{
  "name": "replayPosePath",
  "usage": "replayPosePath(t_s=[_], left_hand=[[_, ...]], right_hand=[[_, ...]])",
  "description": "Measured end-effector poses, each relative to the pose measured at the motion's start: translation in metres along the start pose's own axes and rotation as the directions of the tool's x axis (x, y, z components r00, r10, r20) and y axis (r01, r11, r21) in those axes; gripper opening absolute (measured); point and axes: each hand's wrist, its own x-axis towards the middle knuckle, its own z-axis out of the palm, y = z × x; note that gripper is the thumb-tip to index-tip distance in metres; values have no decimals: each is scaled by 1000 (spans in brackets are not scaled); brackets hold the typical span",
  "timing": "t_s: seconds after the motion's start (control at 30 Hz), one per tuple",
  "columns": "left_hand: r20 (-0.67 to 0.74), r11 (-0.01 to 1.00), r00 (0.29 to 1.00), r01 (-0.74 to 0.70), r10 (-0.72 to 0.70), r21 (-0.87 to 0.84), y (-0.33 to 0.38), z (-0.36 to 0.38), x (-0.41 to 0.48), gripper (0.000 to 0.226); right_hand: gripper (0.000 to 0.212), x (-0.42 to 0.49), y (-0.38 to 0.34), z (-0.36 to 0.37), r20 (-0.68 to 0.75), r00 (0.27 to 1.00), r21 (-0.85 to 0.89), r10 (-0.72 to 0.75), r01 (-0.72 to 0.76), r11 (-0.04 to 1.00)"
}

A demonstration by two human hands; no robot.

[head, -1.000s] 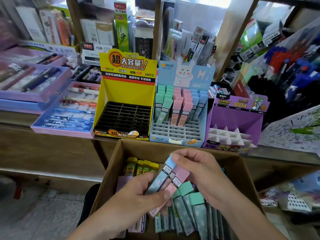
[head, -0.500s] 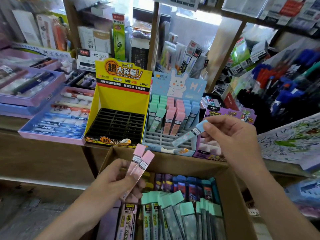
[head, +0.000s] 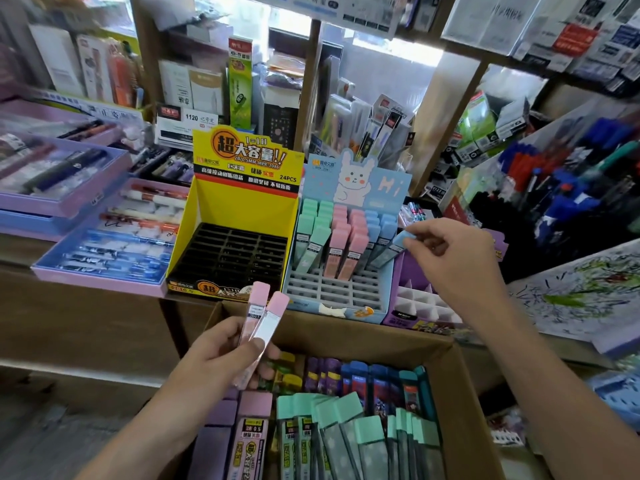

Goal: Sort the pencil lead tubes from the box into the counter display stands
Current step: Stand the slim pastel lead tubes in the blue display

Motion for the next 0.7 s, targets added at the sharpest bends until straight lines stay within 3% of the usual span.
replayPosePath(t_s=[0.4,0.7], left_hand=[[21,1000,1000,13,-12,-22,0,-1,2,19],[17,999,1000,21,-21,-48,-2,-1,1,18]], right_hand=[[16,8,6,7,67,986,-40,-150,153,987],[8,15,2,16,92,964,-273,-249,265,925]])
